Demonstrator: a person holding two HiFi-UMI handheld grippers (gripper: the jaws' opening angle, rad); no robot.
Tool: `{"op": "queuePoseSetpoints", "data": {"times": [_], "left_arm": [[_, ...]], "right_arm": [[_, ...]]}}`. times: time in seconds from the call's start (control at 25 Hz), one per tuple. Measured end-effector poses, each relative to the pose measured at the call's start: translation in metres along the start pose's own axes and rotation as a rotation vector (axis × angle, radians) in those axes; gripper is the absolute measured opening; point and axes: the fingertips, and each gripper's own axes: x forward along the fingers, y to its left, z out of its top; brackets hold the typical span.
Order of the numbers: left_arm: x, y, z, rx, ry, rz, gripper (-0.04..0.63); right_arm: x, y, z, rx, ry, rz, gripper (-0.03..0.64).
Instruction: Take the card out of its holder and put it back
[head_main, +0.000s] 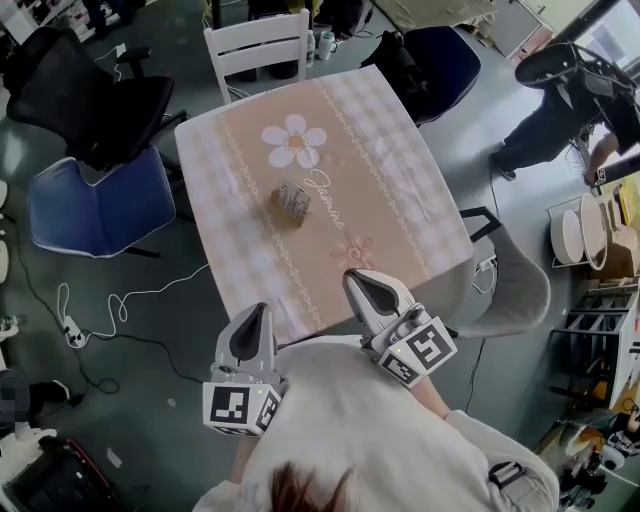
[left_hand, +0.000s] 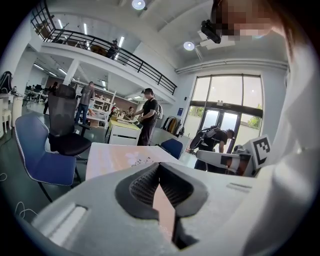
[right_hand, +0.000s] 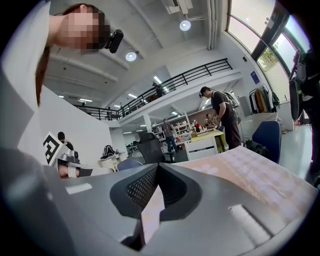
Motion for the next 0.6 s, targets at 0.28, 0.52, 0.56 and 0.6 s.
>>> {"op": "queuePoseSetpoints", "data": {"times": [0.28,0.52,0.56,0.6], "left_arm": [[0.001,0.003,0.002,-0.022,-0.009,0.006,0.000],[-0.001,0.010,-0.002,-0.023,-0.003,0.012,0.000],[-0.001,0.011,-0.002,-0.028,-0.007,0.017,0.000],[-0.002,0.012,-0.002,-0.032,-0.011,0.023,0.000]], "right_arm": [[0.003,0.004,0.001,-0.005,-0.002,0.025,-0.003],[0.015,-0.009,0.008,-0.058,-0.008,0.001,0.044],[0.019,-0.015,0.011,-0.067,-0.008,-0.004,0.045],[0.023,-0.020,0.013,-0.077,-0.009,-0.009,0.052]]}}
